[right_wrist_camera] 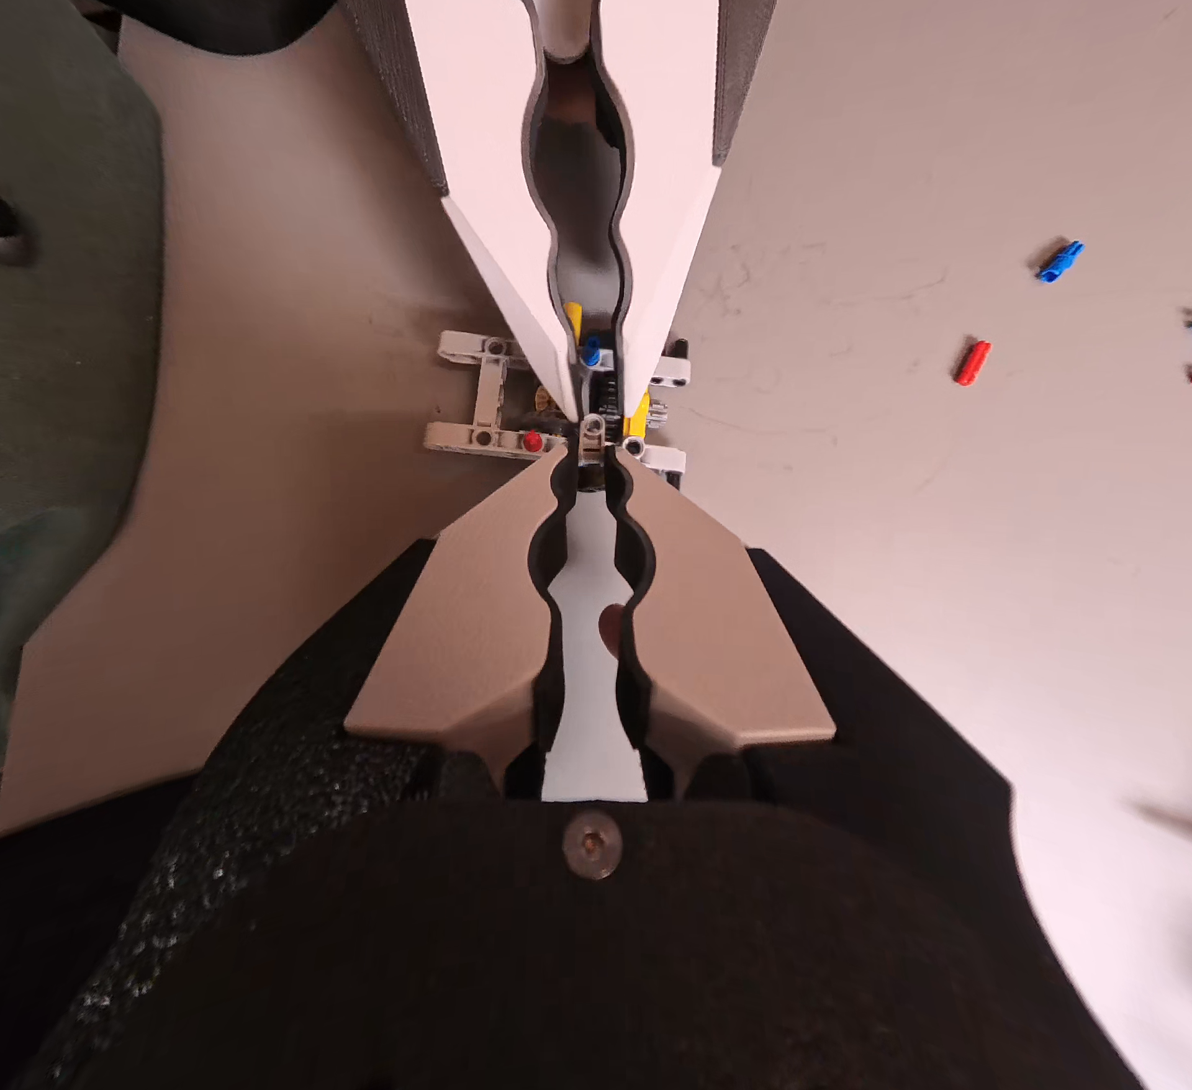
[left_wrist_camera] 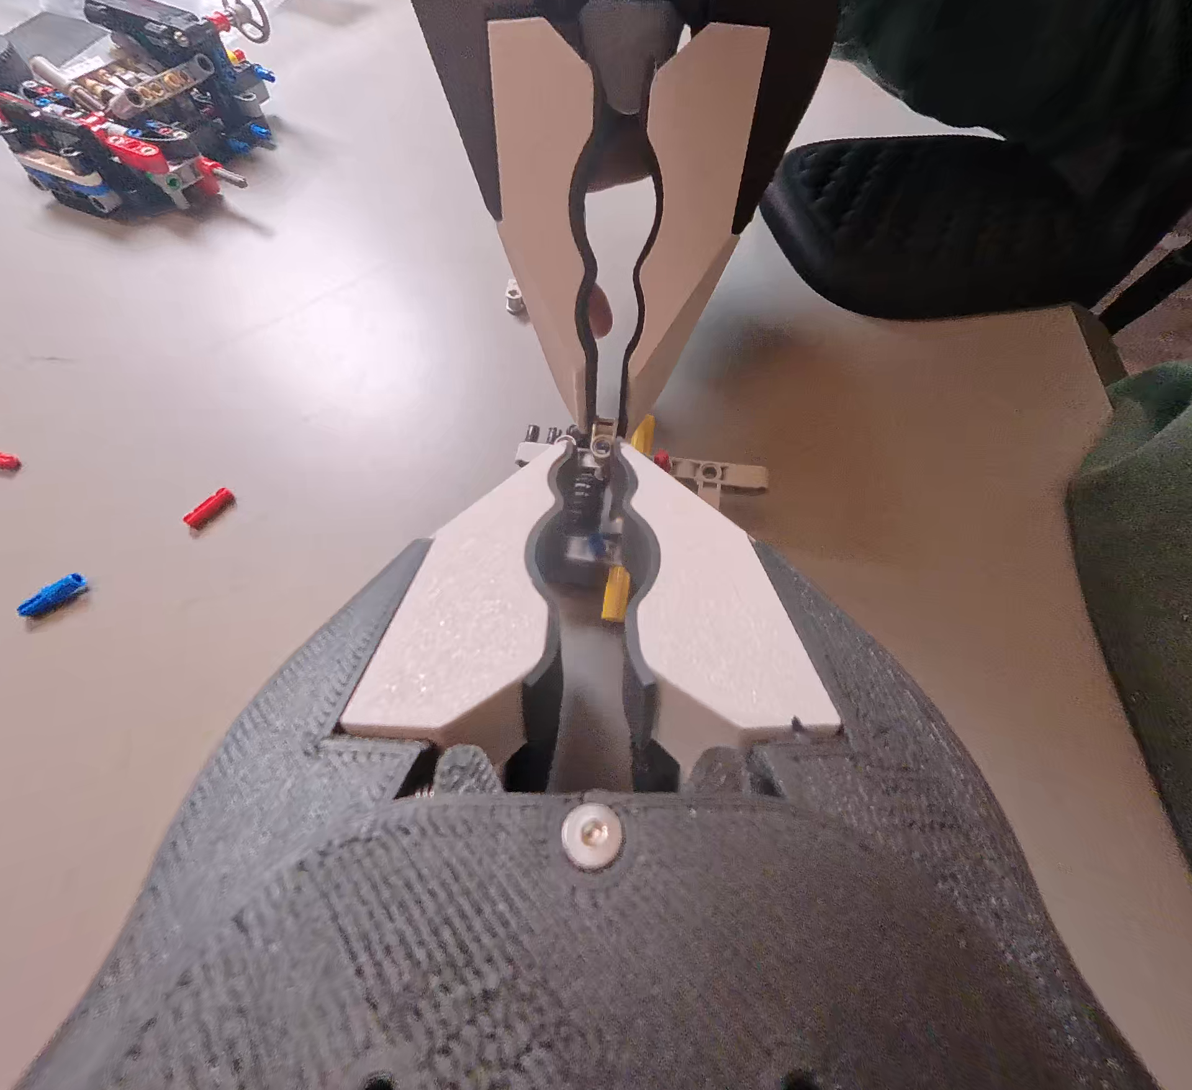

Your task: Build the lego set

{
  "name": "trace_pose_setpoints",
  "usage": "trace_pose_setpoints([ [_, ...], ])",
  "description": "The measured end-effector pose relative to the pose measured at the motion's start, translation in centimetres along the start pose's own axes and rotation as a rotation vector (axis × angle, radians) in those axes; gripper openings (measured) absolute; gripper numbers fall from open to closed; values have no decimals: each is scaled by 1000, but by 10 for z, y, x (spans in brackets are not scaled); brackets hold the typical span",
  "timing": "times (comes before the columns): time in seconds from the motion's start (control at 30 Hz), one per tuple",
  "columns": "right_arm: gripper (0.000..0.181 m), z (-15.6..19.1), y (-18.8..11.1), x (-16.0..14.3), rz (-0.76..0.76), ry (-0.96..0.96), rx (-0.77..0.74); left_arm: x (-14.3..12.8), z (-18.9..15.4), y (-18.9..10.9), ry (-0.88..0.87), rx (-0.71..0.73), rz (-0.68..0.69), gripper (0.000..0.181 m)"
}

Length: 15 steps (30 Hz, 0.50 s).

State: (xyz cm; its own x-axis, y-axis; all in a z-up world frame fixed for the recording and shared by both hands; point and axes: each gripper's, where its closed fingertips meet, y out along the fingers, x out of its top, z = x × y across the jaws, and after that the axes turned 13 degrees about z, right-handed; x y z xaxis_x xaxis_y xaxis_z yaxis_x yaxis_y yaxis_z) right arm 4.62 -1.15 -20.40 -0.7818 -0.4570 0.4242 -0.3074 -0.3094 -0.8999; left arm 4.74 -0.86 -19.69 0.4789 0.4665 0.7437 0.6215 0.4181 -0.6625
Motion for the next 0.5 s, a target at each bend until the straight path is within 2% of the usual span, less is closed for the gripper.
trace_pose_setpoints([
  [0.5, 6, 6, -4, -9, -30, 110, -1, 1, -10, 8, 61, -40, 52, 5],
])
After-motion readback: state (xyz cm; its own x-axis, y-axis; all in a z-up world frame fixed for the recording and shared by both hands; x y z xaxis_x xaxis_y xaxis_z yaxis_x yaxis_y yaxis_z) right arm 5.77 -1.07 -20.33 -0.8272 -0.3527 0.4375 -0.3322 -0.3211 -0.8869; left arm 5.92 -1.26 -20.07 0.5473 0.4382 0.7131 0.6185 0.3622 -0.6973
